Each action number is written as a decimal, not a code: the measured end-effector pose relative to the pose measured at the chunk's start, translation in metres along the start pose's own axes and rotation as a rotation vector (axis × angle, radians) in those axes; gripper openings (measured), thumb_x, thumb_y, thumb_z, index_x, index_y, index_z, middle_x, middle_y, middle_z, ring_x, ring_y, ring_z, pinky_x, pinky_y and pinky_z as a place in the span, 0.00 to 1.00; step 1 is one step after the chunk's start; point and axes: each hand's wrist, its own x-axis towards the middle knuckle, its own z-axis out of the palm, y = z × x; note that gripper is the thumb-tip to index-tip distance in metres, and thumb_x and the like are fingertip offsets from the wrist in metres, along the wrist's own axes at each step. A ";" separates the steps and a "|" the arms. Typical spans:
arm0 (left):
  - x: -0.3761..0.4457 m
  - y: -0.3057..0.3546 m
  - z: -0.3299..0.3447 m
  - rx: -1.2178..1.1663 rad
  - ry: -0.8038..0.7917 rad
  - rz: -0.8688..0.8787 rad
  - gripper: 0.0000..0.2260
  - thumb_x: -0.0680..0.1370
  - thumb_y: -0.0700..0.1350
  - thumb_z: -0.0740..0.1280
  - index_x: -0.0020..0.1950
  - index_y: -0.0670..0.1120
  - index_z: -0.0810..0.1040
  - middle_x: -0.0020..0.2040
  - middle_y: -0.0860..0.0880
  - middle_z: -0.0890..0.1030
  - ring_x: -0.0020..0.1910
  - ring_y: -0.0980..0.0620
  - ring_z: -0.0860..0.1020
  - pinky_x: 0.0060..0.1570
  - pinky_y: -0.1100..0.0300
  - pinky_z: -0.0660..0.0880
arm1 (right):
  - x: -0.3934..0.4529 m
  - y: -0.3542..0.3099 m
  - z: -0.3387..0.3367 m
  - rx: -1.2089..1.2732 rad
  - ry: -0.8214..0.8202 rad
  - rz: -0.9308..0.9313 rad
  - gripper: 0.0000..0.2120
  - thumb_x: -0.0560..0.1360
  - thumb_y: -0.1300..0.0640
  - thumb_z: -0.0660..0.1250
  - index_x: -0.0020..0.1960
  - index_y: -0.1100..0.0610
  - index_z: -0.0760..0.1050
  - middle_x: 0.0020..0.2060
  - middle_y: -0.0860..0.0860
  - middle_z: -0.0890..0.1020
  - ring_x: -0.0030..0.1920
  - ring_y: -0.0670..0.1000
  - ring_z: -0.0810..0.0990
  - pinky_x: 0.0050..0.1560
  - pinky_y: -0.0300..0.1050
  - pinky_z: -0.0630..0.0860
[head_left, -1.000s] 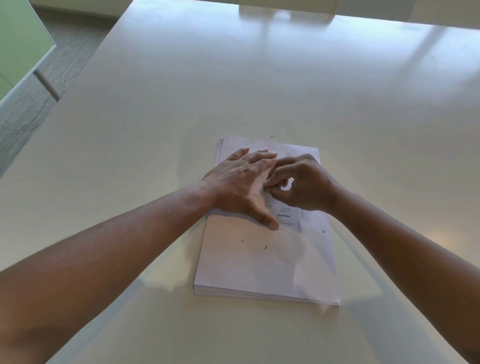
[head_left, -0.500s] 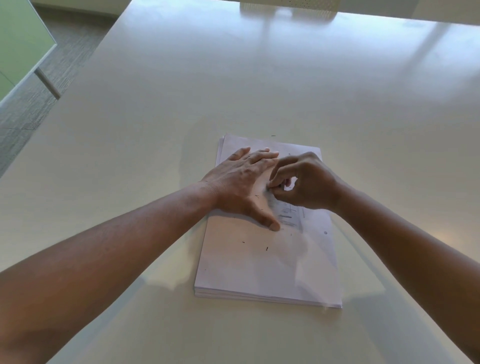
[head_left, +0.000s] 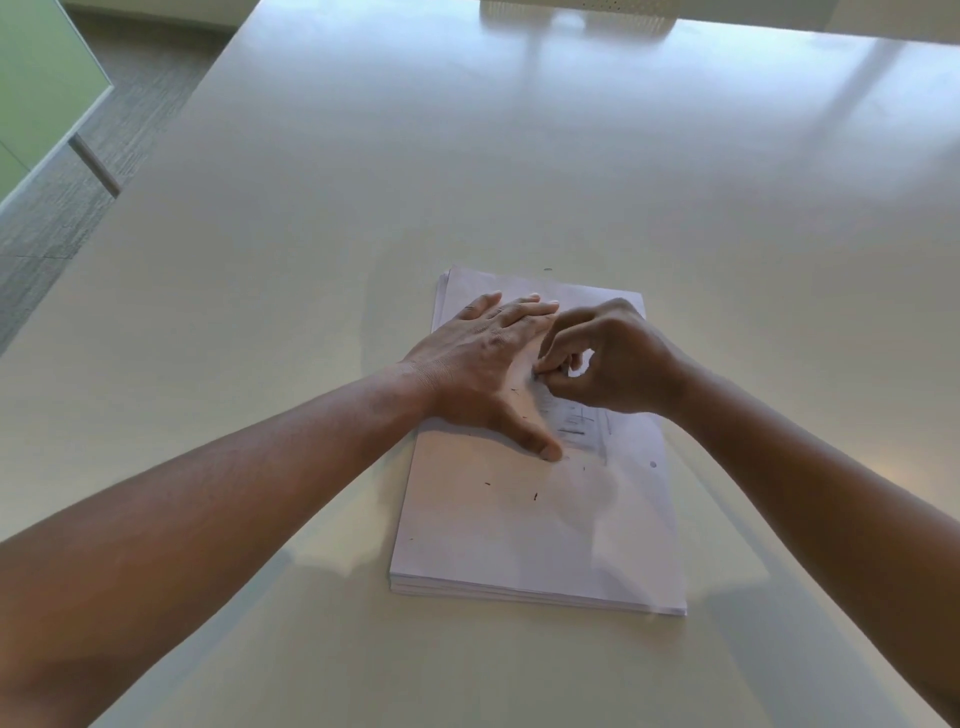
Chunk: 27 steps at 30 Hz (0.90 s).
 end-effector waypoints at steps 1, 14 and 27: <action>0.000 -0.001 0.001 0.000 0.000 -0.006 0.67 0.54 0.86 0.62 0.84 0.50 0.53 0.84 0.55 0.54 0.82 0.59 0.45 0.82 0.51 0.41 | -0.004 -0.002 0.000 0.023 -0.032 -0.008 0.05 0.65 0.67 0.77 0.37 0.59 0.85 0.35 0.49 0.84 0.33 0.36 0.75 0.41 0.26 0.71; 0.000 -0.001 0.002 -0.009 -0.009 -0.008 0.69 0.53 0.87 0.60 0.84 0.50 0.52 0.84 0.55 0.53 0.82 0.60 0.44 0.82 0.50 0.41 | 0.000 0.004 0.000 -0.013 0.057 0.058 0.04 0.65 0.66 0.76 0.37 0.59 0.85 0.34 0.50 0.83 0.32 0.44 0.78 0.38 0.38 0.77; 0.001 -0.002 0.003 -0.012 -0.001 -0.008 0.69 0.53 0.87 0.61 0.84 0.50 0.51 0.84 0.56 0.53 0.82 0.60 0.44 0.81 0.52 0.40 | -0.001 0.003 -0.005 -0.021 0.010 0.056 0.03 0.65 0.65 0.76 0.37 0.58 0.85 0.34 0.49 0.83 0.31 0.43 0.77 0.38 0.40 0.78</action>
